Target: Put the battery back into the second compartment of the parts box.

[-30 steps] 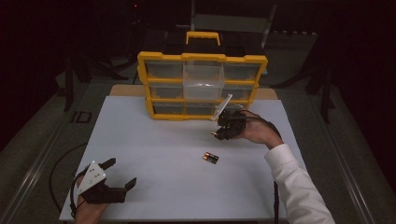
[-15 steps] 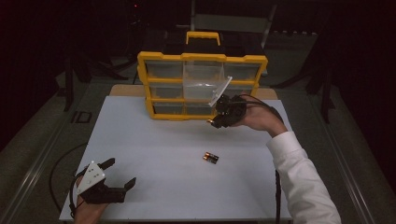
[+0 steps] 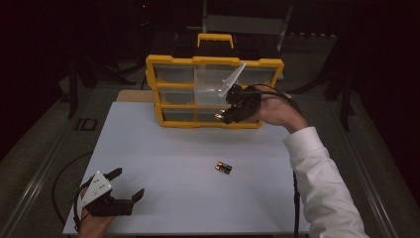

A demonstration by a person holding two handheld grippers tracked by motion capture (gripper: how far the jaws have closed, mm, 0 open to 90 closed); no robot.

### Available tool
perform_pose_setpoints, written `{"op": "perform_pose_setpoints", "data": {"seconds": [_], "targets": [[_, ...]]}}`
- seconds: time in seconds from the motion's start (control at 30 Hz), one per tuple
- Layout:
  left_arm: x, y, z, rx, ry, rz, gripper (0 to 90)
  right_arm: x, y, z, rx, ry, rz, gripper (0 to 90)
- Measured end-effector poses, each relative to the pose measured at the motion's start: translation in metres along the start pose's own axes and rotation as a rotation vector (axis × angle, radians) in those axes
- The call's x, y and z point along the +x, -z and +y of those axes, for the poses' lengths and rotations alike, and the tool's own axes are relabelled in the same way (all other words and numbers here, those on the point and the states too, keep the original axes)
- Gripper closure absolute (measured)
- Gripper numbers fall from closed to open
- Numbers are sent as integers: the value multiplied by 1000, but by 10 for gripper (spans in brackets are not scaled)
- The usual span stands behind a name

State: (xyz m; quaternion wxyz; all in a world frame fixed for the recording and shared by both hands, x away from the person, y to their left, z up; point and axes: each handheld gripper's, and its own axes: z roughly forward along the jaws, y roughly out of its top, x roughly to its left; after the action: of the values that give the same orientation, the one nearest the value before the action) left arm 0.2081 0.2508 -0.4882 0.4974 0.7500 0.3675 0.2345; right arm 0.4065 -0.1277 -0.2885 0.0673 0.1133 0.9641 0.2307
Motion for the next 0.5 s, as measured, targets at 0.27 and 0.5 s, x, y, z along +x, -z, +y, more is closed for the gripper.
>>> {"op": "perform_pose_setpoints", "data": {"seconds": [0.27, 0.5], "targets": [[0, 0, 0, 3, 0, 1, 1, -3, 20, 16, -25, -1, -9, 766], [0, 0, 0, 2, 3, 3, 1, -9, 38, 27, -80, -7, -8, 766]]}}
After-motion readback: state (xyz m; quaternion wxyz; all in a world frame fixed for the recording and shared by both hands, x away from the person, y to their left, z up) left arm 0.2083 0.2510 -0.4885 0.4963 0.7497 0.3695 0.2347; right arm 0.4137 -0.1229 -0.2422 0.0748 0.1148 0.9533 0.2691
